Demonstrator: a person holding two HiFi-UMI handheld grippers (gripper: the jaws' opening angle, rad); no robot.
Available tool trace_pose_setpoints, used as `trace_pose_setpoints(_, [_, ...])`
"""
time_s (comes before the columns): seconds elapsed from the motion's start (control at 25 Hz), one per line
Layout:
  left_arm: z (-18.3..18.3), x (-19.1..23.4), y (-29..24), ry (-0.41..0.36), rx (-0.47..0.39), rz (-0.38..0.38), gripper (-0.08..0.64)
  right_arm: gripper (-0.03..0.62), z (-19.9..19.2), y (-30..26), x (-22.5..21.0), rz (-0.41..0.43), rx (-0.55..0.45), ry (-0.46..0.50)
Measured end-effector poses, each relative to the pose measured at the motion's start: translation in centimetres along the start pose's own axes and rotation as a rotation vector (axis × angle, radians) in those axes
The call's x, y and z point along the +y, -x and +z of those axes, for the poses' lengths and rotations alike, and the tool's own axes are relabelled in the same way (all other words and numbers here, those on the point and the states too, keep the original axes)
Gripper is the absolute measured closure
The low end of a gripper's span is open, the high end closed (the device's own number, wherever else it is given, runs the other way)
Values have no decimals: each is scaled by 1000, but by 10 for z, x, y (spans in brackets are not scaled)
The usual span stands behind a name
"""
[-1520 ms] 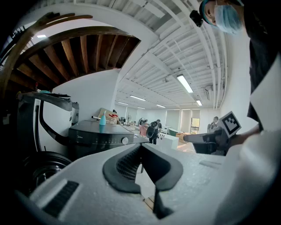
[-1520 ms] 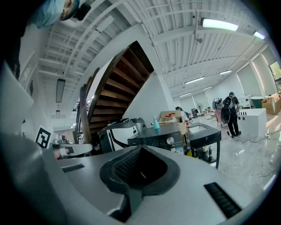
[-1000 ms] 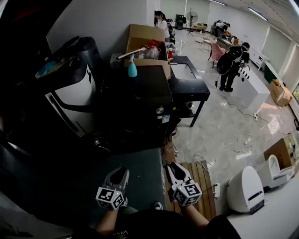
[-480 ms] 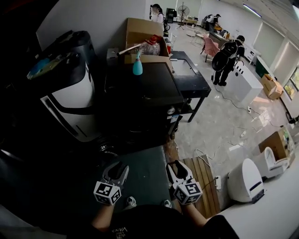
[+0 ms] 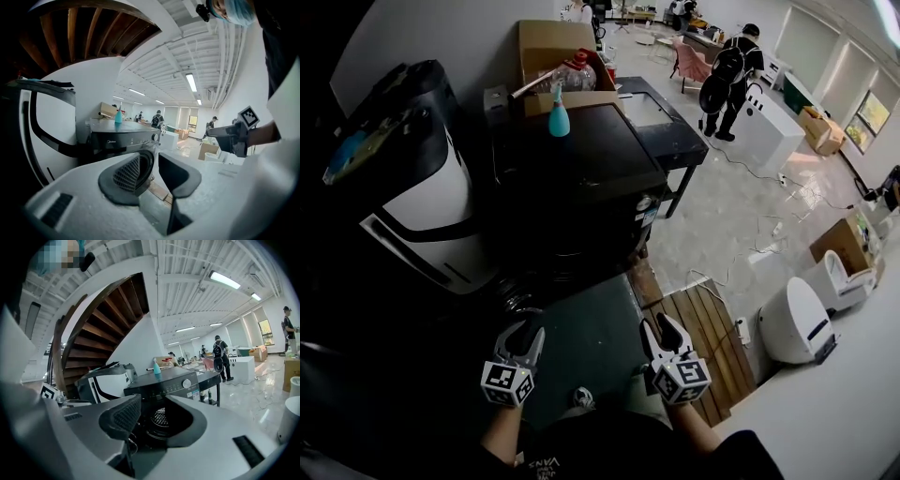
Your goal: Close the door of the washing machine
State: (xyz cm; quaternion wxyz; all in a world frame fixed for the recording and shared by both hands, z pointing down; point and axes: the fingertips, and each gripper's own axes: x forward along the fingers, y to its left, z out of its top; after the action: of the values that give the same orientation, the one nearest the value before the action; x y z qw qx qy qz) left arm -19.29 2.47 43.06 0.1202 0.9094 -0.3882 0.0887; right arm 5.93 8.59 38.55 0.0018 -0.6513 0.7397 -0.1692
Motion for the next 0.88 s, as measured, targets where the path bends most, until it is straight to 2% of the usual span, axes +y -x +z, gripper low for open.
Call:
trace_pose_setpoints(0.2, [-12,35,-4,-45,7,52,439,449,-11,-15,-1,5,12,-4])
trace_pose_setpoints(0.4, [-29,69,-12,-72,44,123,413,453,-19,-33,-6,57,39,21])
trace_pose_setpoints(0.6, [-51,113,-21,-89,116,200,354,454,-41,-52,-10,96,108,29])
trace_pose_setpoints(0.88, [-83,175,-27,-90,173,308,275,461,-62,-66,-7,122,185,34])
